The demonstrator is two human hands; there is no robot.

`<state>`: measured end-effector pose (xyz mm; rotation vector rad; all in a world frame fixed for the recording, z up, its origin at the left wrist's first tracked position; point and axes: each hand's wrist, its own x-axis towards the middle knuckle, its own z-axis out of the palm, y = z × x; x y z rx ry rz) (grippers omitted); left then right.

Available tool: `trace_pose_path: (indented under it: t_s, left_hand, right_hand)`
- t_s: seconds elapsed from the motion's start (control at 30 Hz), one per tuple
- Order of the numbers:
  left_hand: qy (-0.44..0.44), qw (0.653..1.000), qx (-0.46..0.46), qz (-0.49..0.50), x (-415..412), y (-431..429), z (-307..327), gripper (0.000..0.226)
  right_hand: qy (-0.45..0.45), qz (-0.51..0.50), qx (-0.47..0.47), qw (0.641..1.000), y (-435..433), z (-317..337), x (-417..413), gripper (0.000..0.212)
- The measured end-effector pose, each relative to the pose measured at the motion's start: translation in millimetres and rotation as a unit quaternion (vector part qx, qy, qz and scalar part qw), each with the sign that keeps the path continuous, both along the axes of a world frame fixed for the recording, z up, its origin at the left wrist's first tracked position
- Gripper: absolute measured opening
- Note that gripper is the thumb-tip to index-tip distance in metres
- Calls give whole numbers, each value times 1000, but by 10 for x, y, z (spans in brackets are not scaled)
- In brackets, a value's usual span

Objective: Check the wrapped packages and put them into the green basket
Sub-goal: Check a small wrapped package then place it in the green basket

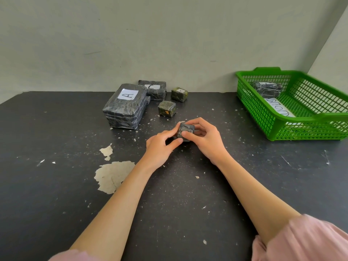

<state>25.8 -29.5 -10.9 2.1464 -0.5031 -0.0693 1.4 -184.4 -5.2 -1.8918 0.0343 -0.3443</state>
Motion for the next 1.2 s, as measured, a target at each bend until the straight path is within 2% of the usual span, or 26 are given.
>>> trace_pose_path:
  t_s: [0.27, 0.4, 0.5, 0.6, 0.7, 1.0, 1.2]
  left_hand:
    - [3, 1000, -14, 2, 27, 17, -50, 48]
    - [4, 999, -34, 33, 34, 6, -53, 44]
    - [17, 993, -116, 29, -26, 17, 7, 40]
    - [20, 986, -166, -7, -58, 54, 30, 43]
    - [23, 985, -169, -11, -45, 64, 23, 48]
    - [3, 986, -164, -28, -65, 35, 29, 52]
    - [17, 984, -177, -10, -69, 31, 32, 53]
  right_hand:
    - [8, 12, 11, 1000, -13, -6, 3, 22]
    - [29, 44, 9, 999, -10, -4, 3, 35]
    - [32, 43, 28, 998, 5, 5, -11, 42]
    - [20, 38, 78, 996, 6, 5, -30, 30]
    - [23, 23, 61, 998, 11, 1, -21, 17]
    - [30, -32, 39, 998, 61, 7, -19, 28]
    - [38, -7, 69, 997, 16, 13, -26, 14]
